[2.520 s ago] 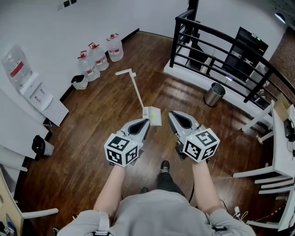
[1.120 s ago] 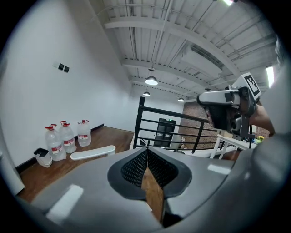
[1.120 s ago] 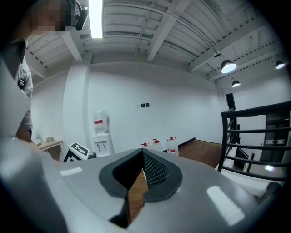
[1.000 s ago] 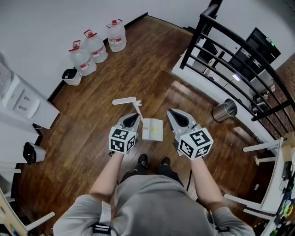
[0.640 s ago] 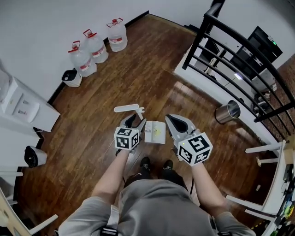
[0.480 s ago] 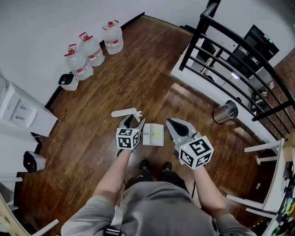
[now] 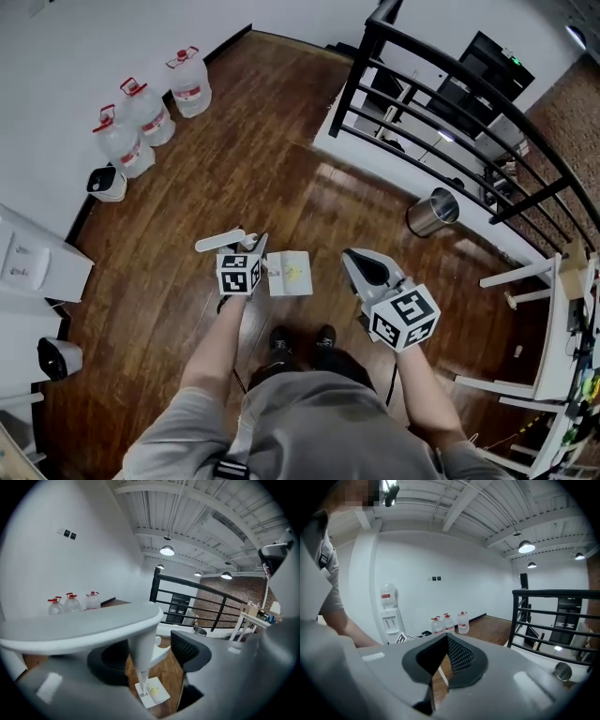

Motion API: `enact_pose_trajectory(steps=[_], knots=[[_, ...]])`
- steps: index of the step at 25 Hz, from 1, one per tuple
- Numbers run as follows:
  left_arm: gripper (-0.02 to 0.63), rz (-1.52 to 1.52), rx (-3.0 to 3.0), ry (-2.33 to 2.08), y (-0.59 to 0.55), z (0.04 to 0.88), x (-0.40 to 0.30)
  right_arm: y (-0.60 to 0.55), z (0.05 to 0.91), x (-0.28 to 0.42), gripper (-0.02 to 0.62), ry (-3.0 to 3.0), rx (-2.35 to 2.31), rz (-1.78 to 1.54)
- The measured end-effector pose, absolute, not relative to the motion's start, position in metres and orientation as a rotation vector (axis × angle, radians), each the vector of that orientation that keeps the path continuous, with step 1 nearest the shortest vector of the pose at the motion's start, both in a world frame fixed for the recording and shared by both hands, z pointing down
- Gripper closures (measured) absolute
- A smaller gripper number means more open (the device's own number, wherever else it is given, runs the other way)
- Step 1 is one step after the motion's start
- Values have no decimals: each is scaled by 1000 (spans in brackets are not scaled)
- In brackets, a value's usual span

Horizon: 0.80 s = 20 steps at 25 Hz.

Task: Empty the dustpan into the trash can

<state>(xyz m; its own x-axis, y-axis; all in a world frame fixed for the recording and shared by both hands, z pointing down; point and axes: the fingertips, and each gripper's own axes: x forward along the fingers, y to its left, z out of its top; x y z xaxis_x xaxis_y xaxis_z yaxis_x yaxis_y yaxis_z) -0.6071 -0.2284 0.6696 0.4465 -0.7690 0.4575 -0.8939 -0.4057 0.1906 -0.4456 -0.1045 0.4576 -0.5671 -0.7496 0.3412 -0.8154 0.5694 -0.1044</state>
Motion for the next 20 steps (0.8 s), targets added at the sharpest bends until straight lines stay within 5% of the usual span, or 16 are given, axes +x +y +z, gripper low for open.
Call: enact_pose_trajectory(steps=[4,20], knots=[[395,500,2307,-1389,-230,678,-596,-103,461,-442,597,-2537,1310,384],[399,526,2518,-1313,-236,612,-543,-107,452,-407,597,-2512,1429,389]])
